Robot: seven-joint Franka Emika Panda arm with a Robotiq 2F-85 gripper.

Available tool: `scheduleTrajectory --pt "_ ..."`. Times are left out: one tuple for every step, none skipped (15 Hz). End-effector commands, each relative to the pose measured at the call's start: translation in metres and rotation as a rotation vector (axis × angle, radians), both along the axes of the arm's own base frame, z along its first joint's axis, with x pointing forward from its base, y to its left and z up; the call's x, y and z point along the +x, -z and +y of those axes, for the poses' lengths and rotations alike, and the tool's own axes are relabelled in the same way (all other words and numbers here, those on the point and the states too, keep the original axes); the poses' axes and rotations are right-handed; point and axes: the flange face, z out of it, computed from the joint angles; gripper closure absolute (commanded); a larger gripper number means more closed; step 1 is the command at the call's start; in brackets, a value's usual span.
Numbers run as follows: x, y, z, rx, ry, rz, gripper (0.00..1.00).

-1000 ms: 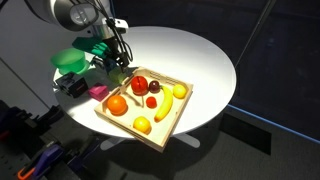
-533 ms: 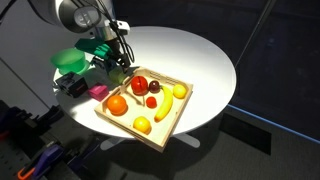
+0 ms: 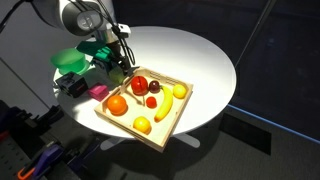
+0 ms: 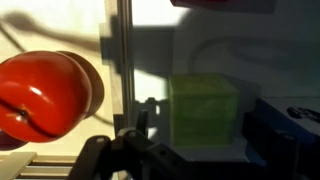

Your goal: Put the yellow block into the bowl

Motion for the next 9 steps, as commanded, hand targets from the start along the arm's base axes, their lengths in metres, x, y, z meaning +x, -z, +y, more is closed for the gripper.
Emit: scheduleTrajectory --pt "0.007 0.001 0.0 -0.001 0.017 0.002 0.3" --pt "0.007 0.001 0.0 -0.006 0.018 0.003 0.39" --pt "0.007 0.002 0.0 -0.013 0.022 0.007 0.46" --pt "0.006 0.002 0.001 -0.016 0.025 0.01 0.56" --pt "0.006 0.001 0.002 -0.02 0.031 0.015 0.63" --pt "0.007 -0.002 0.003 -0.023 0.036 0.016 0.69" --pt "0.007 -0.005 0.003 -0.026 0.042 0.021 0.69" --pt "0.006 -0.009 0.004 -0.031 0.05 0.024 0.71" --pt "0.006 -0.013 0.004 -0.042 0.055 0.026 0.72"
